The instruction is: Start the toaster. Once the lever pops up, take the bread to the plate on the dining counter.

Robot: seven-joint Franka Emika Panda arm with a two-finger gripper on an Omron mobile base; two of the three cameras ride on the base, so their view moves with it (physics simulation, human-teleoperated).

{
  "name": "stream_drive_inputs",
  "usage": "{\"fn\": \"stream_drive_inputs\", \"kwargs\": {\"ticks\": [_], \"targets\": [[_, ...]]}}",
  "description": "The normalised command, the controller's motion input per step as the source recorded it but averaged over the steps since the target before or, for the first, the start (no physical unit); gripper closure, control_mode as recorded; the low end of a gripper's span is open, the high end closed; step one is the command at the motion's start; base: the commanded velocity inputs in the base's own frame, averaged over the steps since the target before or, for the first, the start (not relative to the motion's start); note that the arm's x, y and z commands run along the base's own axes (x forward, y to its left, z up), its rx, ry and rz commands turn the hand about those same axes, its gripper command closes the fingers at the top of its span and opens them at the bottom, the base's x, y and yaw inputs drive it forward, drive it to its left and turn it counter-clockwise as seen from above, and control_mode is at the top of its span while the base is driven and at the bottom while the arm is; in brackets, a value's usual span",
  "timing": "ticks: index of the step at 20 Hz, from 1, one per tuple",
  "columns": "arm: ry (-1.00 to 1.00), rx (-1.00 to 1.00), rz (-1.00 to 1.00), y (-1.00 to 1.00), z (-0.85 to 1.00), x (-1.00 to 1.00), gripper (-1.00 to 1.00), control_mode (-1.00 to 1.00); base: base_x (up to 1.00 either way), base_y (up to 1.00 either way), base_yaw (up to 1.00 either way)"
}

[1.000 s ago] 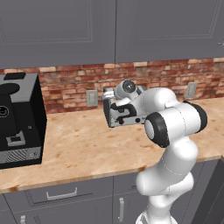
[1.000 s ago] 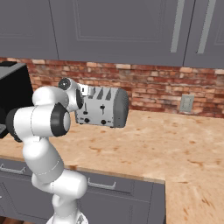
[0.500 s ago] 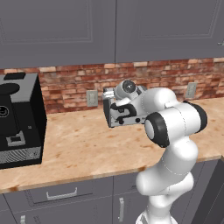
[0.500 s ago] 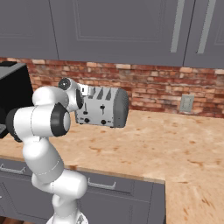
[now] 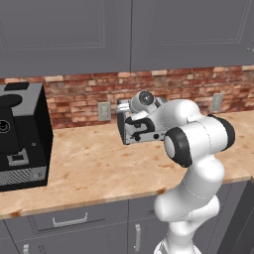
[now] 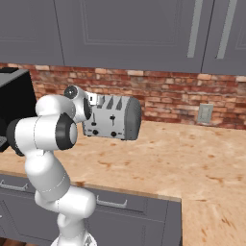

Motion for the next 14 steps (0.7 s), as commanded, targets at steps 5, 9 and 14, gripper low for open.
{"fn": "stream_drive_inputs", "kwargs": {"ticks": [5,9,14], "targets": [[0.00,0.00,0.00,0.00,0.00,0.00,-1.00,-1.00,0.00,0.00,0.00],[0.00,0.00,0.00,0.00,0.00,0.00,-1.00,-1.00,0.00,0.00,0.00],[0.00,0.00,0.00,0.00,0.00,0.00,-1.00,-1.00,0.00,0.00,0.00]]}}
